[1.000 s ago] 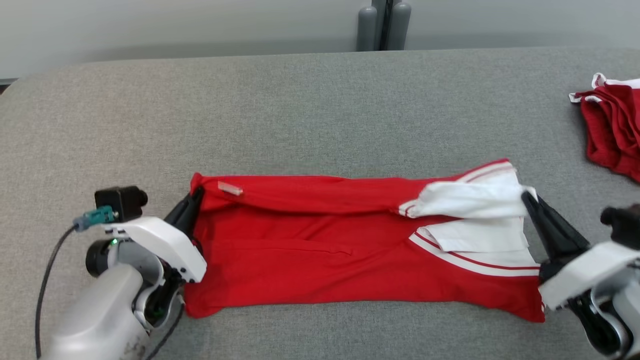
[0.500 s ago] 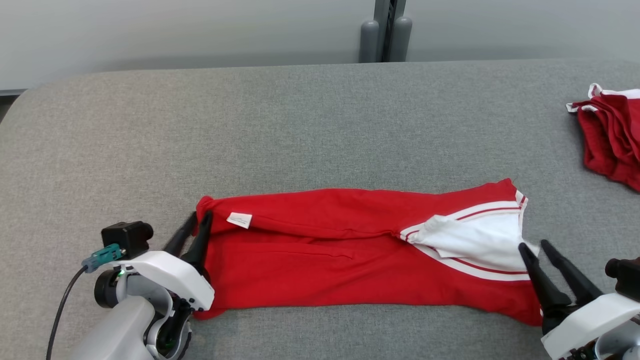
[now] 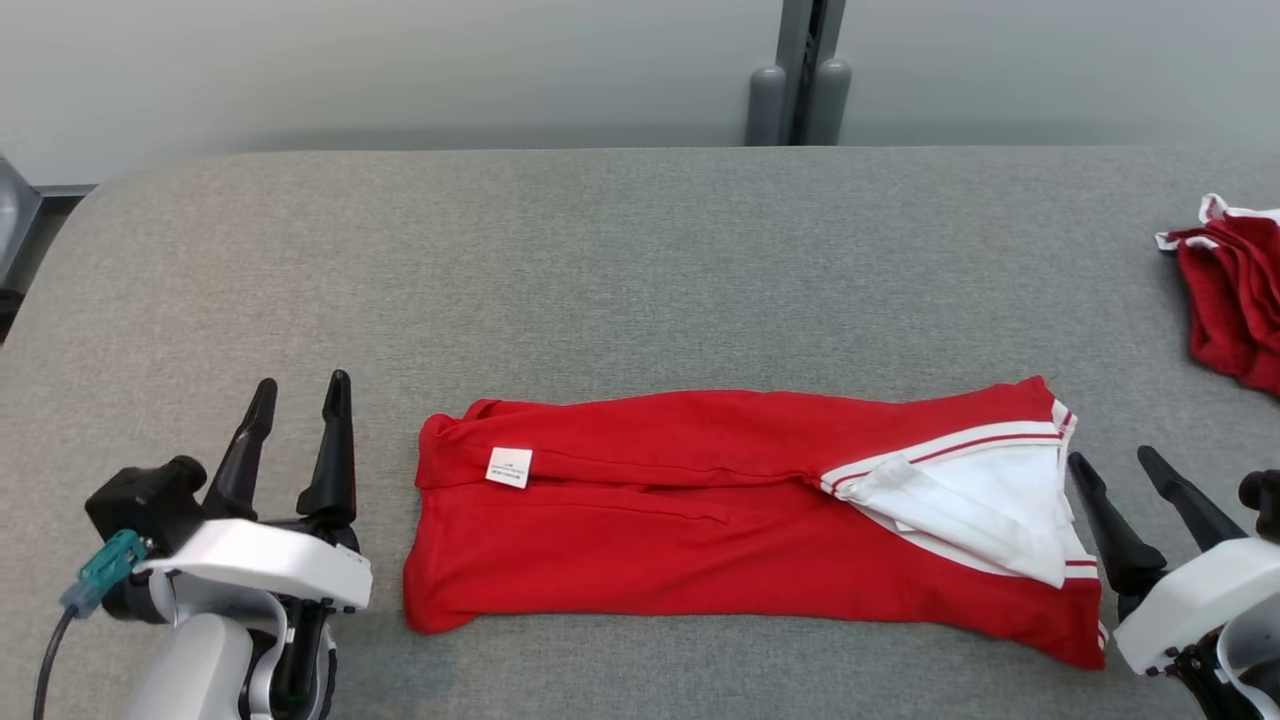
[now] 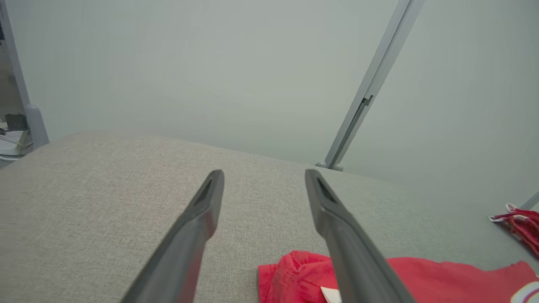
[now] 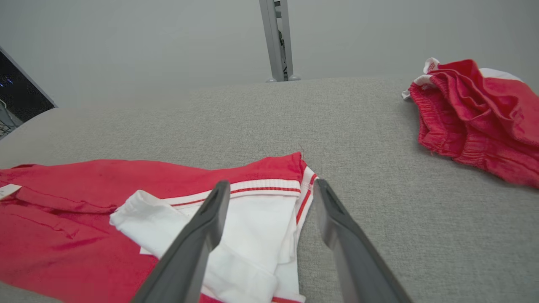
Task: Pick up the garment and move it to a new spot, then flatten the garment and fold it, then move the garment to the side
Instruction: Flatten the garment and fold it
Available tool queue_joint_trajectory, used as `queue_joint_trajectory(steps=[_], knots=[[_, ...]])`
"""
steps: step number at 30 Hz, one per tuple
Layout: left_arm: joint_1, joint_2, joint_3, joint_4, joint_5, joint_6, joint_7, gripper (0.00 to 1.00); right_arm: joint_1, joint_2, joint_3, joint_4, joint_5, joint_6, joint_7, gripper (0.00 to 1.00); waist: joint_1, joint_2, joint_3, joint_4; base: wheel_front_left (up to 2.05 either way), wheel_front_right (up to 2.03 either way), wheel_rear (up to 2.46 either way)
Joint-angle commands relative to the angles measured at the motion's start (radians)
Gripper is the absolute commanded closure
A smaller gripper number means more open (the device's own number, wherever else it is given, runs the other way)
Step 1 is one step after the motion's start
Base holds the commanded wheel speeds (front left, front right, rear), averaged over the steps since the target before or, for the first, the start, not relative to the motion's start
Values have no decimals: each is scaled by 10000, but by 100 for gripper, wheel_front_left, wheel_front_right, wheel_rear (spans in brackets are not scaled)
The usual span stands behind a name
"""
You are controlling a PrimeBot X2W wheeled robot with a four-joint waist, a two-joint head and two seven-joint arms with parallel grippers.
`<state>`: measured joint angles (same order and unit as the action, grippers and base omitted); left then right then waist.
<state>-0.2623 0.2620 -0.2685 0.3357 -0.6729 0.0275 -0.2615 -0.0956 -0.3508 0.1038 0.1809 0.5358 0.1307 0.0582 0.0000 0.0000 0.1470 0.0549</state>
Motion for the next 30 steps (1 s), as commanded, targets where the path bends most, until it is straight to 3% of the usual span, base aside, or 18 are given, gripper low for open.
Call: queue_joint_trajectory(steps=[1,6,12,24,25,26,27,28,30], knots=[[173,-74,241,-120,259,-31,-39,0,-191,4,-53,113,-107,2,70,0,0,0,-6,75,0,0,0],[678,-573,1058,-627,1592,-199,-40,0,-622,73,-89,916,-339,2,545,0,0,0,-16,304,0,0,0],[1316,-1341,1899,-772,2324,-564,-40,0,-1054,50,59,1981,-440,2,799,0,0,0,10,520,0,0,0],[1545,-1973,2650,-726,3372,-1064,-41,0,-1358,283,533,3754,-220,2,1299,0,0,0,76,773,0,0,0],[1560,-1981,2700,-738,3427,-1079,-41,0,-1362,335,585,3823,-134,2,1330,22,0,0,75,767,0,0,0],[1585,-1998,2736,-733,3482,-1107,-41,0,-1383,366,664,3895,-85,2,1393,64,0,0,73,760,0,0,0],[1605,-2015,2774,-725,3541,-1133,-41,0,-1416,380,752,3976,-41,2,1470,90,0,0,71,752,0,0,0],[1615,-2035,2809,-726,3554,-1144,-41,0,-1457,406,808,4059,70,2,1475,100,0,0,70,742,0,0,0],[1637,-2055,2863,-727,3619,-1170,-41,0,-1572,424,895,4202,146,-1,1439,100,0,0,52,725,0,0,0]])
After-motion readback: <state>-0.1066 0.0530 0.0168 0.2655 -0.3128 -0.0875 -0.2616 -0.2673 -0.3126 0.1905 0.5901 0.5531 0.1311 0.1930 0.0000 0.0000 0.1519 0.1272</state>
